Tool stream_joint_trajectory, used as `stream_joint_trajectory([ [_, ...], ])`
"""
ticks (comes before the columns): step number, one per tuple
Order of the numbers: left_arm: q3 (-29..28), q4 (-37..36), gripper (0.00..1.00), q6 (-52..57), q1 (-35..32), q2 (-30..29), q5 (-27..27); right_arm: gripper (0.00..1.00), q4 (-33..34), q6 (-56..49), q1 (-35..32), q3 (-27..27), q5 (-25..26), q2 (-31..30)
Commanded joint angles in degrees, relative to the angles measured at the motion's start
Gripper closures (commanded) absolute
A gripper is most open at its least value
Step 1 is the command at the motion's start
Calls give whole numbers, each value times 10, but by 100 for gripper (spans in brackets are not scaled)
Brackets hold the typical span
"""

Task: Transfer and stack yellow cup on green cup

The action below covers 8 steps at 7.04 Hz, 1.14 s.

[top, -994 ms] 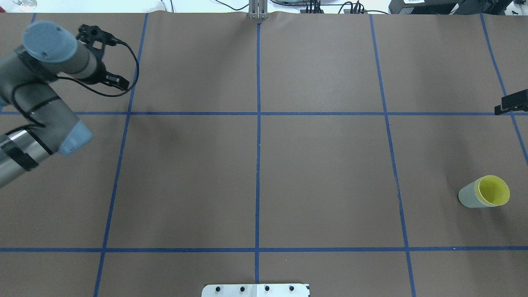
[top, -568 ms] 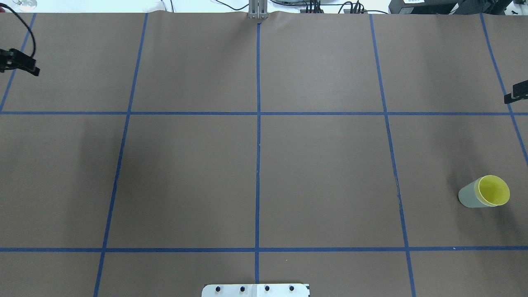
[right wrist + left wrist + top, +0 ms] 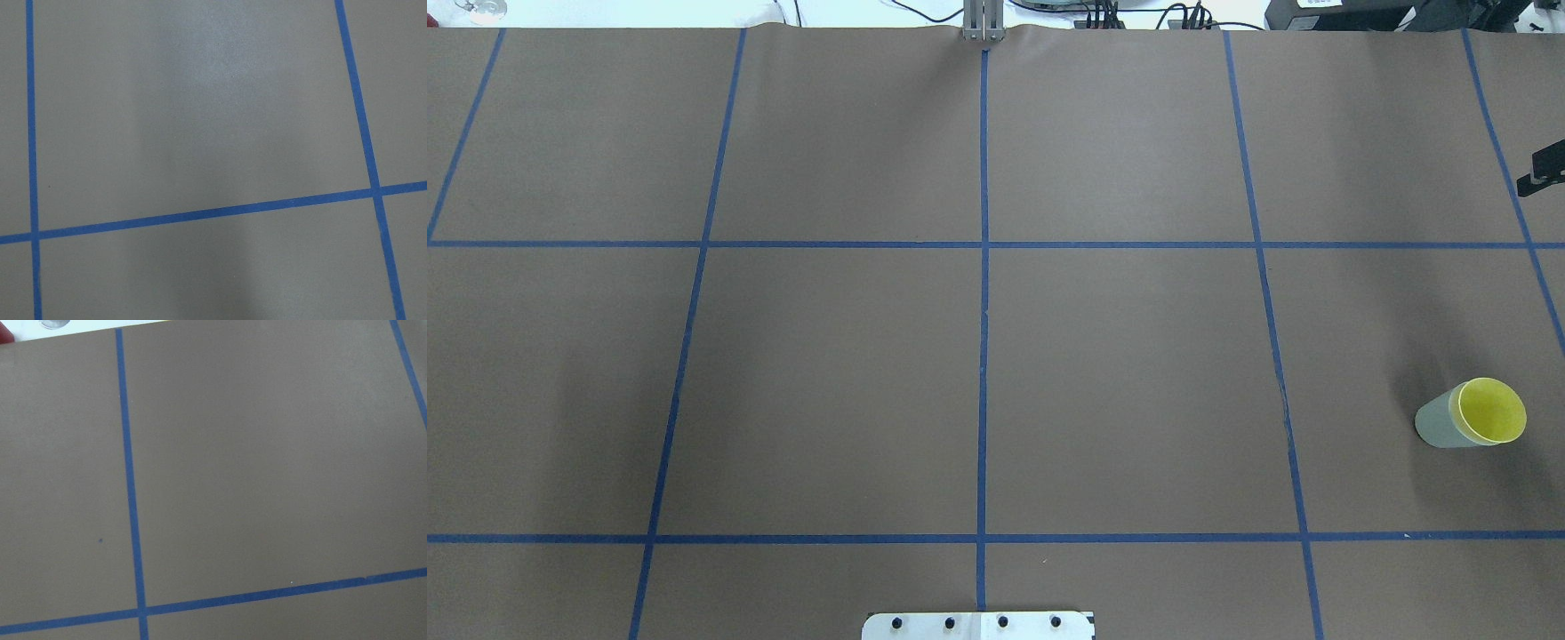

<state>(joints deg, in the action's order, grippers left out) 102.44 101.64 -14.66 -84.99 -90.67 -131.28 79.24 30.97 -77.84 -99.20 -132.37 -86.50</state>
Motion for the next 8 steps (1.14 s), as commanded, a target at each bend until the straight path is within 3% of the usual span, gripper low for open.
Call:
stream_joint_trajectory([
  [1,25,-147,0,37,8,-40,-4,0,4,-37,-14,16,-2,6],
  [3,13,-152,0,132,8,-35,-3,0,2,-41,-28,19,-23,3],
  [6,12,-158,0,132,4,-13,-11,0,-15,-124,-28,27,-12,-45],
  [7,-11,-192,0,136,3,-14,-31,0,-17,-127,-33,29,-12,-63],
  [8,-22,-198,0,130,1,-16,-28,0,-11,-122,-39,30,-12,-51],
])
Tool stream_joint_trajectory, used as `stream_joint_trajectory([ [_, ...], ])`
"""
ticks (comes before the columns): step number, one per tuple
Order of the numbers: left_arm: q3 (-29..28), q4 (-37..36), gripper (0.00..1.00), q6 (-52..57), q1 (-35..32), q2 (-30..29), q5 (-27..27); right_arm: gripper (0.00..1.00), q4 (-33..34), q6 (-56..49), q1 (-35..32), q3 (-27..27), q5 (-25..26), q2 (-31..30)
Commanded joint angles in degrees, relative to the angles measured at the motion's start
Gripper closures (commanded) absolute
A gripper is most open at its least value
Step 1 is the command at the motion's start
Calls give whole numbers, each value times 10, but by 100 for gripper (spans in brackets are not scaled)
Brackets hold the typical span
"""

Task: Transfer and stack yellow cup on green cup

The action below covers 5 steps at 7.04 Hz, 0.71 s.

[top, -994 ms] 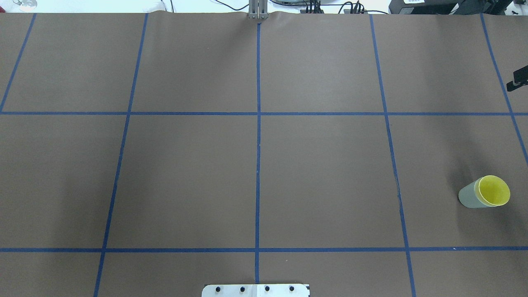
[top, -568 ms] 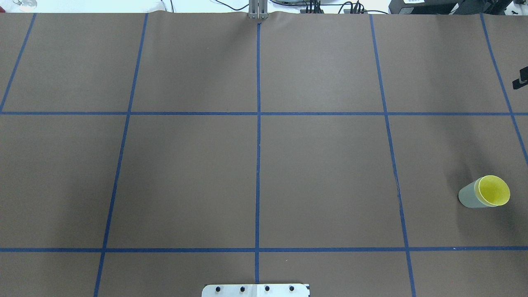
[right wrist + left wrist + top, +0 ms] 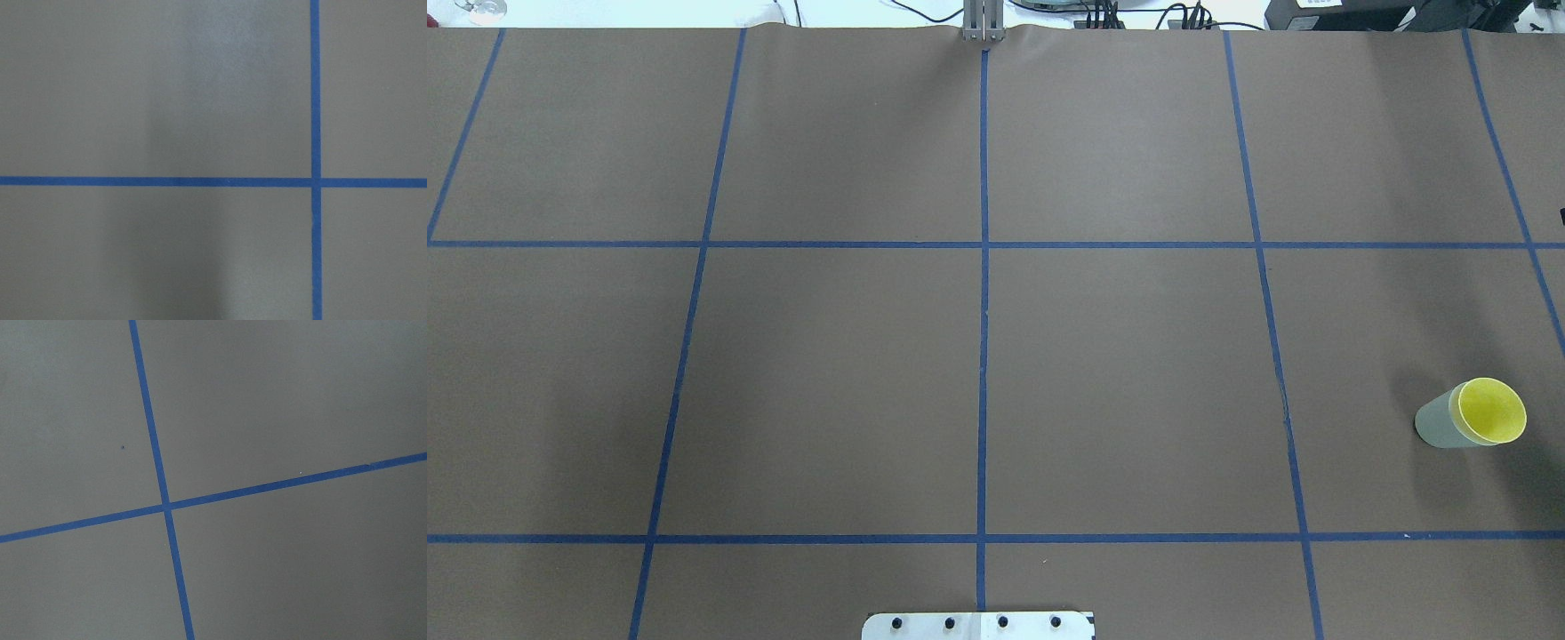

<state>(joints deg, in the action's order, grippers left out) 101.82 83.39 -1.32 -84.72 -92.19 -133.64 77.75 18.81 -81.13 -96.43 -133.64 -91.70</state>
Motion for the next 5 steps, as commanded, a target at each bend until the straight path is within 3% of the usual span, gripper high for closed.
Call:
stream_joint_trajectory([
  [1,-75,-4,0,-1,-4,-9,-8,0,7,3,-18,2,-4,6],
  [2,-76,-3,0,-3,-3,-13,-7,0,35,3,-23,-3,-3,19],
  [4,-72,-2,0,0,-6,-7,-2,0,151,-4,-33,-12,-7,63],
  [5,-70,-2,0,2,-13,-3,-2,0,168,-4,-27,-13,-7,66],
])
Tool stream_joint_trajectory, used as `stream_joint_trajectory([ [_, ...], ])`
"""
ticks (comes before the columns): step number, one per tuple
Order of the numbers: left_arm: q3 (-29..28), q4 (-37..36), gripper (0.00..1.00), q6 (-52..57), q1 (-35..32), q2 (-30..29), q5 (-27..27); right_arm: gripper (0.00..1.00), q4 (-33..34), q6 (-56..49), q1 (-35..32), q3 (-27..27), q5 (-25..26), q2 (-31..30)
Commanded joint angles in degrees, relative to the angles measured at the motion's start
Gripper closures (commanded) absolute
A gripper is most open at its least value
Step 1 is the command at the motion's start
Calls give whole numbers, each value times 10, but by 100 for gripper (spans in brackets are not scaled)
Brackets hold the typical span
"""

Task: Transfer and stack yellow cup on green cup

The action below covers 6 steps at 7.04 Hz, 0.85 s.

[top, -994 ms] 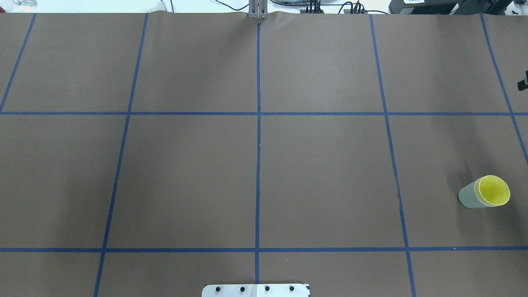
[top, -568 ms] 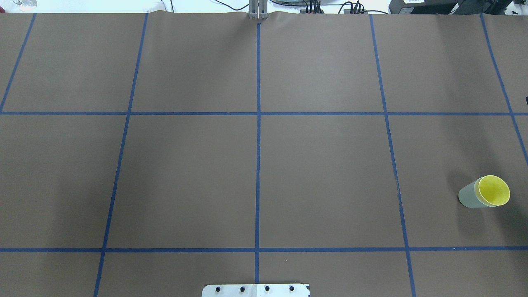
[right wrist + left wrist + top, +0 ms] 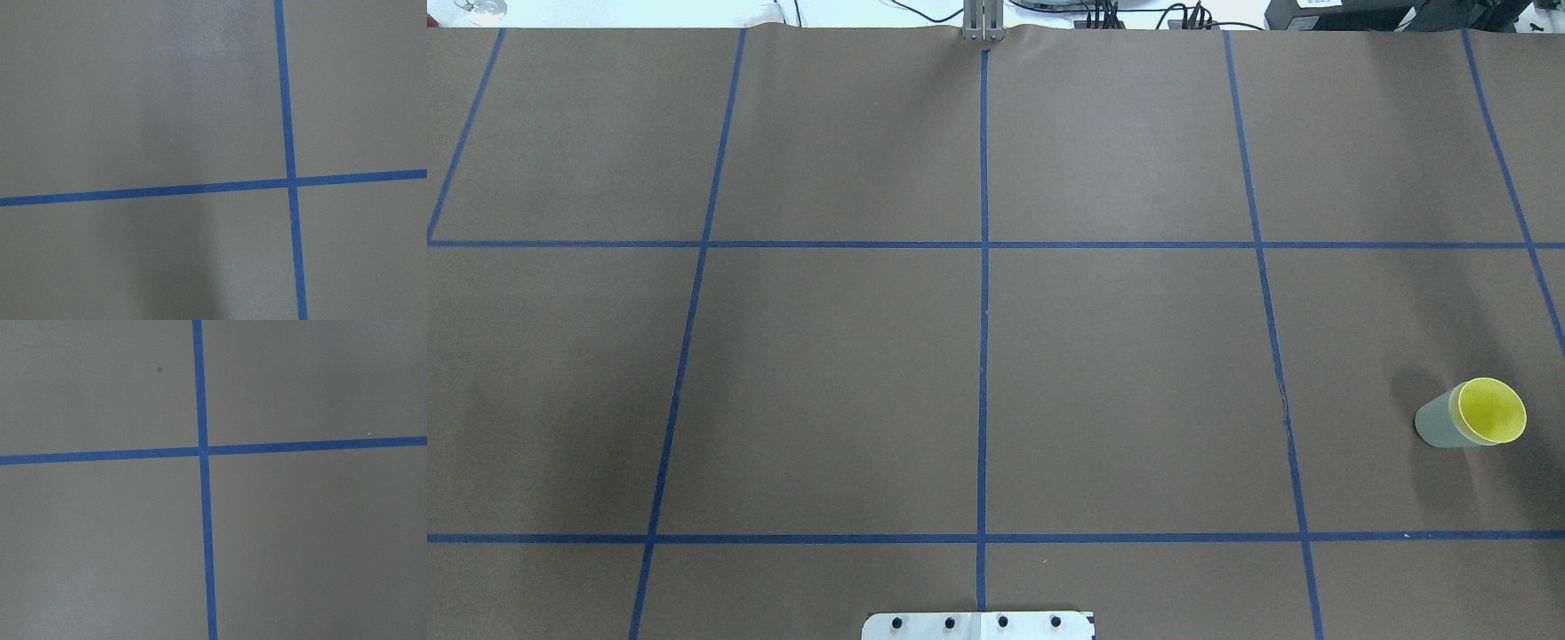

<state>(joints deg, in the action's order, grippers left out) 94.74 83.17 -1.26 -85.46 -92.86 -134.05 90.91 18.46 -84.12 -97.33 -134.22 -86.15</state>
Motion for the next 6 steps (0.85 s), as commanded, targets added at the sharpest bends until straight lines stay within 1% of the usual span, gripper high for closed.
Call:
stream_joint_trajectory([
  [1,4,16,0,17,-21,11,1,0,39,0,4,-4,-2,10],
  [6,13,20,0,10,-21,9,3,0,38,-1,10,-2,6,9],
])
